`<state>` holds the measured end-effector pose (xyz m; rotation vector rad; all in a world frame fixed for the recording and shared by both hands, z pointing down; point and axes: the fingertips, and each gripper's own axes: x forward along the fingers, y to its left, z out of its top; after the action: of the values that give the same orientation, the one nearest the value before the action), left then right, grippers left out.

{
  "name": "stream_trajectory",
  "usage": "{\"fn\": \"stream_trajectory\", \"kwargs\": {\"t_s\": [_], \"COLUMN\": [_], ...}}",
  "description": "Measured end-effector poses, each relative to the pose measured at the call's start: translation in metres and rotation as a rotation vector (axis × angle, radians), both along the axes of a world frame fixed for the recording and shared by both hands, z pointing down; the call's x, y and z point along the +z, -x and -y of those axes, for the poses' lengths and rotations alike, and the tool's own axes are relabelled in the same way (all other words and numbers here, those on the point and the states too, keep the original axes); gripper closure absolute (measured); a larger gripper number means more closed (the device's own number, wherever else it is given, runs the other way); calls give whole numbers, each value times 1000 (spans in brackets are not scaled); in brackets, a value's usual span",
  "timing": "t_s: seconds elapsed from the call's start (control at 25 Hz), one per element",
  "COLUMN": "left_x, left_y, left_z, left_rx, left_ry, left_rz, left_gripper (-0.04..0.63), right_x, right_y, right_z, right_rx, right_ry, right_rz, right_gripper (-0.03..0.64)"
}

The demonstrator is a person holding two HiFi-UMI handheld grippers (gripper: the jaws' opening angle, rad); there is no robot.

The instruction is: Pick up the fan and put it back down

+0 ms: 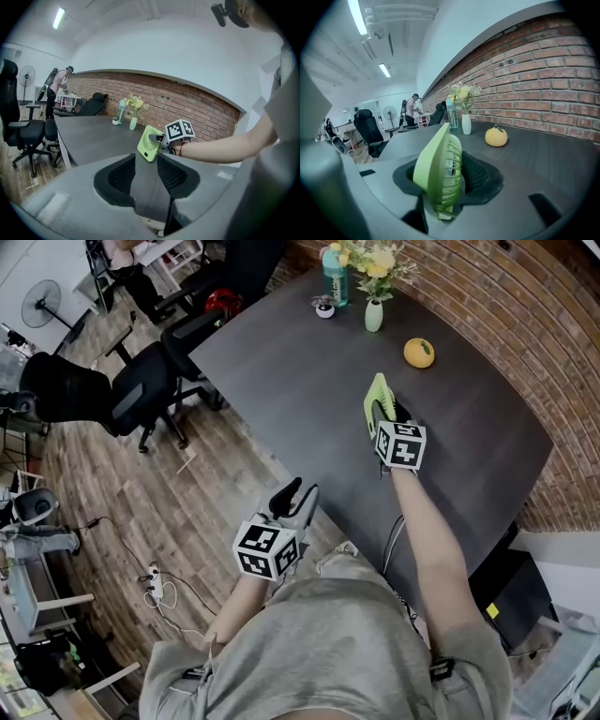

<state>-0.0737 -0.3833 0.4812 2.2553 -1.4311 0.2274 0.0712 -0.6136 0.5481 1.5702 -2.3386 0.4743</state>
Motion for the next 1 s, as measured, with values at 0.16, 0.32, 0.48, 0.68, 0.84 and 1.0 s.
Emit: {"fn": "stream_trajectory", "kwargs": {"t_s": [0.16, 0.32, 0.48, 0.68, 0.84, 1.0], "left_x": [-1, -2, -1, 1, 0, -2], "left_y": [-1, -6, -9, -13, -14, -13], "left_z": [2, 4, 3, 4, 4, 3], "left_rx": [0, 6, 12, 18, 20, 20], "left_ry": [-2, -2, 3, 6, 5, 0], "left_rz": [2, 4, 7, 7, 6, 3], "left_gripper": [456, 456, 456, 456, 456, 456], "right_x": [4, 7, 9, 9, 9, 9], "right_y": [-2, -9, -24, -26, -25, -24], "right_z": [0, 3, 6, 7, 7, 4], "right_rx": [-13, -9, 10, -16, -15, -24], "right_ry": [3, 14, 10, -8, -7, 13], "right_rz": [-18, -5, -10, -31, -29, -23], "right_gripper": [437, 437, 422, 422, 421, 412]}}
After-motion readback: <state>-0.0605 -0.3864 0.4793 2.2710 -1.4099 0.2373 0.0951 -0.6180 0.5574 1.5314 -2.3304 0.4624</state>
